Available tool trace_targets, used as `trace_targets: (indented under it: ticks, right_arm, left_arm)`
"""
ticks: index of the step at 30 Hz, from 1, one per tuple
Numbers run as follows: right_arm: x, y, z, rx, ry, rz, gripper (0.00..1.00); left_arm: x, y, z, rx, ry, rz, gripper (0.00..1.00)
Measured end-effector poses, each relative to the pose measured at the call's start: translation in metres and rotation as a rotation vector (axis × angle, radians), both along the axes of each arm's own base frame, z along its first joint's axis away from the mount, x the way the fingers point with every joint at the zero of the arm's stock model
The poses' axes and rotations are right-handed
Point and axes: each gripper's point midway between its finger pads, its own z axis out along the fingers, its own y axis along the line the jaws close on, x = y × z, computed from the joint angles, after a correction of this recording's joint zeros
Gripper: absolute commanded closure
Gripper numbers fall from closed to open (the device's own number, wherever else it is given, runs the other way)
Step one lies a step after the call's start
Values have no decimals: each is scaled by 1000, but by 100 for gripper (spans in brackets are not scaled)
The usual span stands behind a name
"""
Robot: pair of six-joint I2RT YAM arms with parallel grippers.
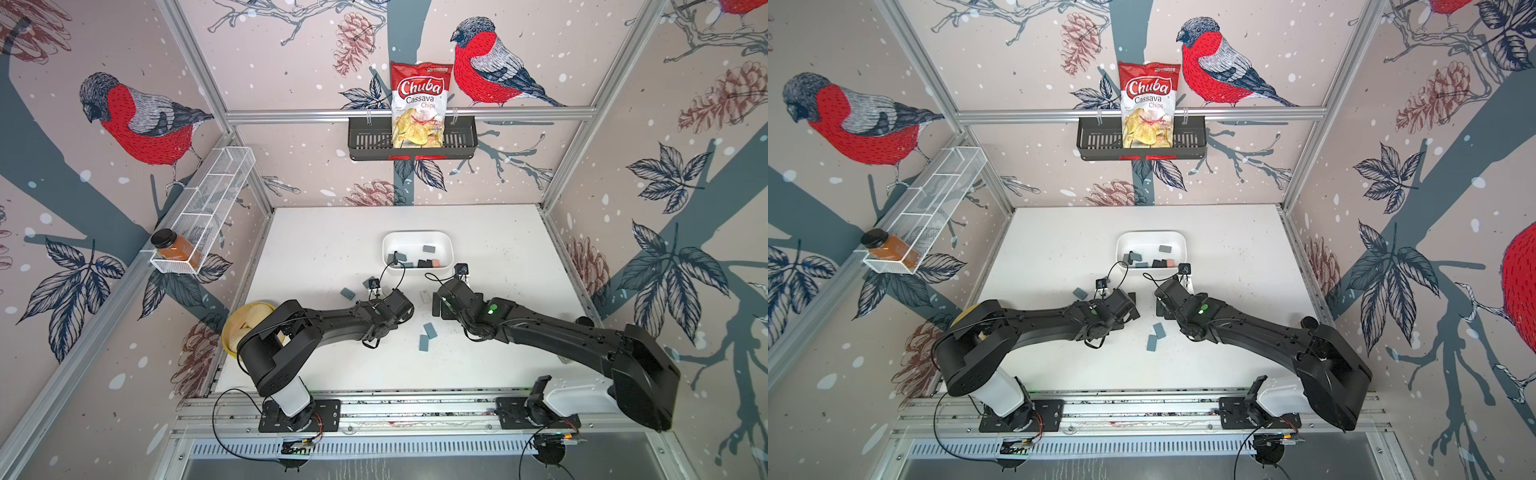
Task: Put the eraser in the storage box
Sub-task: Pick up the eraser from the center of the board, then place the eraser in the storage box.
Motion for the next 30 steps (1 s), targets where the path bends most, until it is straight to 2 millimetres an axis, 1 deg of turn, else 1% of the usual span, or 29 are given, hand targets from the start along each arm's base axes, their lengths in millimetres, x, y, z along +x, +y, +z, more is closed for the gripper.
trace_targets:
  ticks: [4, 7, 13, 16, 21, 24, 28, 30]
  right_arm:
    - [0, 1, -8, -11, 15, 1, 0]
    - [-1, 2, -18, -25, 34, 6, 1]
    - [1, 5, -33, -48, 63, 15, 1]
    - [5, 12, -35, -44, 65, 21, 1]
    - [13, 22, -42, -54, 77, 41, 0]
    - [18, 26, -47, -46, 90, 43, 2]
    - [24, 26, -56, -35, 116, 50, 6]
    - [27, 28, -60, -25, 127, 52, 7]
  left_arm:
    - [0, -1, 2, -3, -3, -3, 92]
    - [0, -4, 8, -21, -2, -8, 92]
    - [-24, 3, 14, -2, 117, -50, 93]
    - [-28, 6, 23, 9, 132, -59, 92]
    - [-22, 3, 47, 2, 98, -67, 92]
    - [-16, 4, 60, 6, 72, -66, 93]
    - [-5, 9, 79, 7, 34, -53, 93]
    - [3, 13, 92, -5, 8, -41, 92]
